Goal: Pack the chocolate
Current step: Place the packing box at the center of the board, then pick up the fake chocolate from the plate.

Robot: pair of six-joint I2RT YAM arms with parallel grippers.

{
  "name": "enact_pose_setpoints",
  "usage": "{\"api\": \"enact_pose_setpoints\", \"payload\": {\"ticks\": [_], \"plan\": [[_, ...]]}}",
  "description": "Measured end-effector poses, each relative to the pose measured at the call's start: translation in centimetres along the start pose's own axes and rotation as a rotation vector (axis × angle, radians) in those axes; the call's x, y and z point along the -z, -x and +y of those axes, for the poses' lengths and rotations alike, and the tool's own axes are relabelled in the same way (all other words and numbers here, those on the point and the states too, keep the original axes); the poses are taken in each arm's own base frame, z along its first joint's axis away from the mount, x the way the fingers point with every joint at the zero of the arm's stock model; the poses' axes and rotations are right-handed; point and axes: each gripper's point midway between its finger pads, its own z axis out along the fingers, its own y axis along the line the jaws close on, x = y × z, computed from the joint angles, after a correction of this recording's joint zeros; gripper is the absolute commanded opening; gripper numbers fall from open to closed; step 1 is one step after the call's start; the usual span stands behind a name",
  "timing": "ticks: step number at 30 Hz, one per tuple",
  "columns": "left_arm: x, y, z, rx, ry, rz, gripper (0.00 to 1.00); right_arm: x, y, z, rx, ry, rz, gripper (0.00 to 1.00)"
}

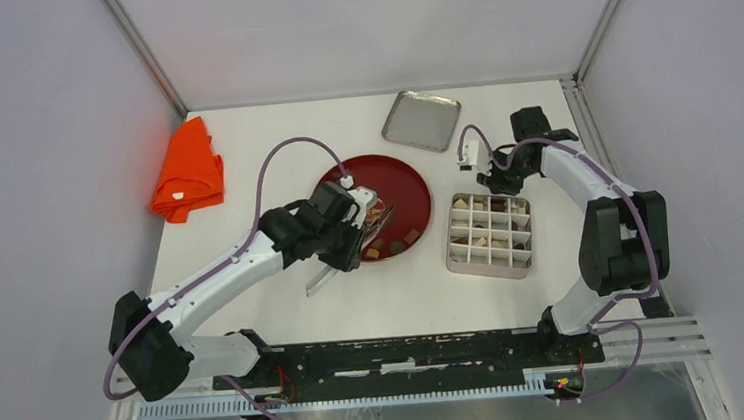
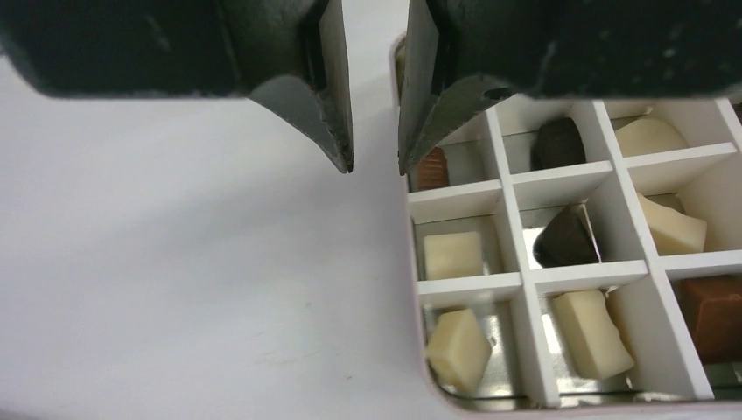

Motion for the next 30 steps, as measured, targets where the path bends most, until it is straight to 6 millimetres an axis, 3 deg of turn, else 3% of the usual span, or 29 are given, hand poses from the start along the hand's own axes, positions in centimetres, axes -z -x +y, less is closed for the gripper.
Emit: {"api": "enact_pose_setpoints", "payload": {"ticks": [6,11,13,20,30], "plan": [[-0.4,-1.5,1.6,0.036,0.063,0.130,0.36,4.0,4.0,-2.5,-0.026,-0.057,-0.111,0.43],[-0.3,0.6,4.8,0.107,0.166,0.145,0.37,7.5,9.1,-0.1,-0.052,-0.036,-0.342,0.51],[0.2,2.0,5.8,0.127,0.204,0.128,0.37,8.1,10.2,1.3,-0.058,-0.023,-0.415,0.54],[0.2,5.0,7.9,0.148,0.256,0.116,0.38,5.3,9.0,5.6,-0.148,0.092,-0.472,0.54],[-1.6,3.9,9.4,0.106,0.272,0.270,0.40,4.4,7.2,5.3,-0.191,0.102,-0.463,0.55]]}}
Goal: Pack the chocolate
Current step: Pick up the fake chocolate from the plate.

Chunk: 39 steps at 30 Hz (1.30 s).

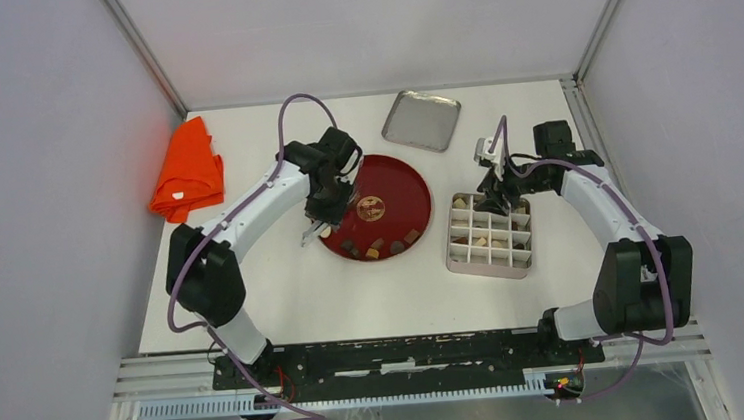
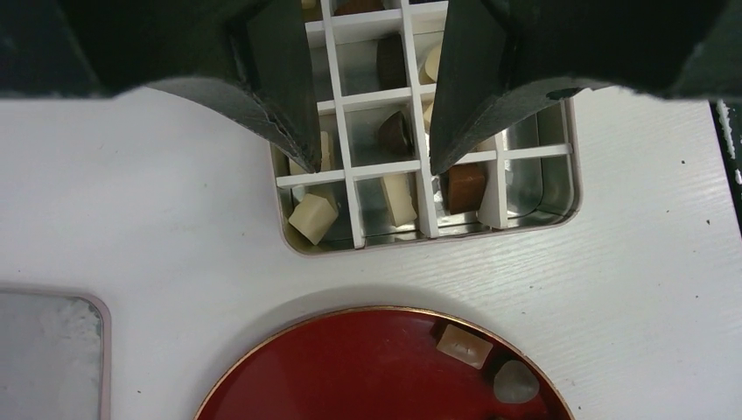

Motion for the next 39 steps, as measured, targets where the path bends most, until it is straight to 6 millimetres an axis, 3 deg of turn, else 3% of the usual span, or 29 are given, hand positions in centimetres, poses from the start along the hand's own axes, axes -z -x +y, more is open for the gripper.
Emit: {"api": "enact_pose_setpoints", "payload": {"ticks": [18,39], "plan": [[-0.4,-0.5,1.4,-0.007,0.013,0.058,0.48,0.4,-1.1,-0.7,-0.015,-0.013,0.010,0.55],[-1.9,-0.6,1.5,0.006,-0.017,0.100,0.47,0.2,-1.5,-0.5,-0.018,0.001,0.019,0.54]]}}
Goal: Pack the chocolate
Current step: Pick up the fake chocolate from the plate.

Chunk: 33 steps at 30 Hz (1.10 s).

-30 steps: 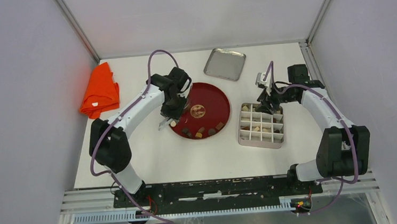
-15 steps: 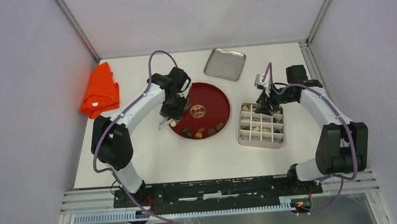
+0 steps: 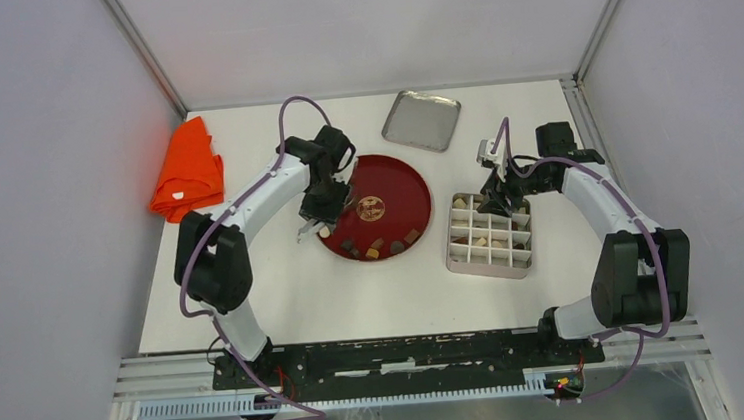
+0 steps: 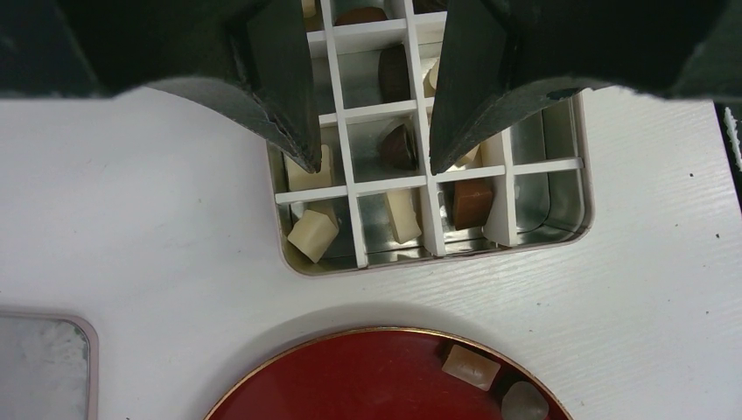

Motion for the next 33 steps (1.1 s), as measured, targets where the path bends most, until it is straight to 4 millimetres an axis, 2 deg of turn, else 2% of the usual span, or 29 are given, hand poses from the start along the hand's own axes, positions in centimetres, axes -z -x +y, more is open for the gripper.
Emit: {"api": "enact_pose_setpoints", "payload": {"ticks": [19,26,33], "plan": [[-0.2,-0.3,-0.3,-0.008,-0.018,0.017,0.41,0.0,-0.1,0.1,0.008,0.004,0.002,0.54],[-0.6,-0.7,-0.7,-0.008,-0.045,0.045,0.22,0.0,-0.1,0.2,0.007,0.007,0.004,0.54],[-0.2,-0.8,-1.2,-0.007,-0.071,0.052,0.08,0.0,-0.1,0.2,0.008,0.008,0.004,0.54]]}}
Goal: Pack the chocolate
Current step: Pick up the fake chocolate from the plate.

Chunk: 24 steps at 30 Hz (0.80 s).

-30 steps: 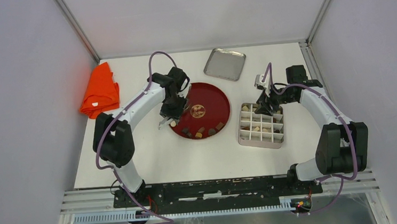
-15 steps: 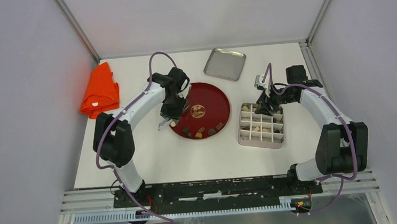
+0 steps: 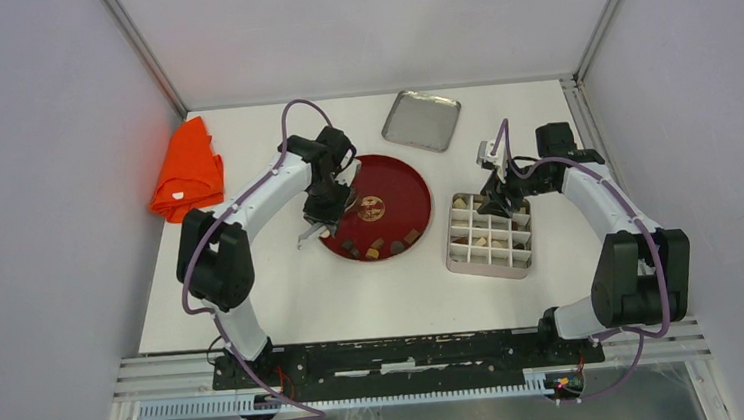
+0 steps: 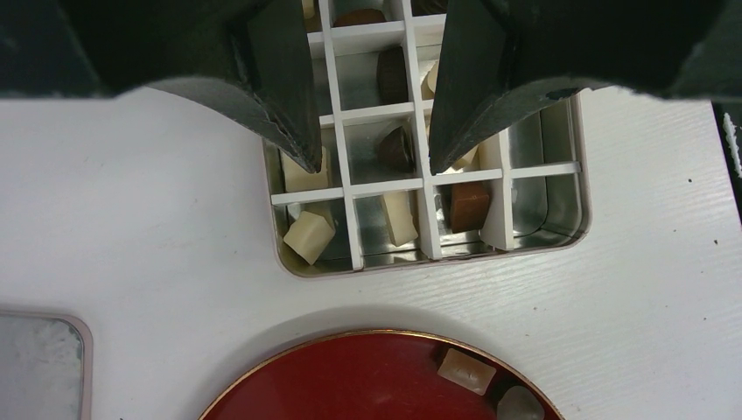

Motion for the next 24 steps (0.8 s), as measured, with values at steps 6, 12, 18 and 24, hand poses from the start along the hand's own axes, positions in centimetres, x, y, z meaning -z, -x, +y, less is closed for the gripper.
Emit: {"api": "enact_pose_setpoints", "payload": {"ticks": [6,12,18,24], "plan": [[0.3,0.3,-0.6,0.000,-0.032,-0.013,0.02,0.0,0.0,0.1,0.001,0.002,0.001,0.54],[1.2,0.7,-1.2,-0.003,-0.065,-0.054,0.02,0.0,0.0,0.1,0.002,0.003,0.002,0.54],[1.9,1.1,-1.4,-0.006,-0.080,-0.098,0.02,0.1,0.1,0.1,0.006,0.001,0.000,0.54],[1.4,0.7,-1.4,-0.005,-0.080,-0.090,0.09,0.1,0.1,0.1,0.007,0.000,0.000,0.54]]}}
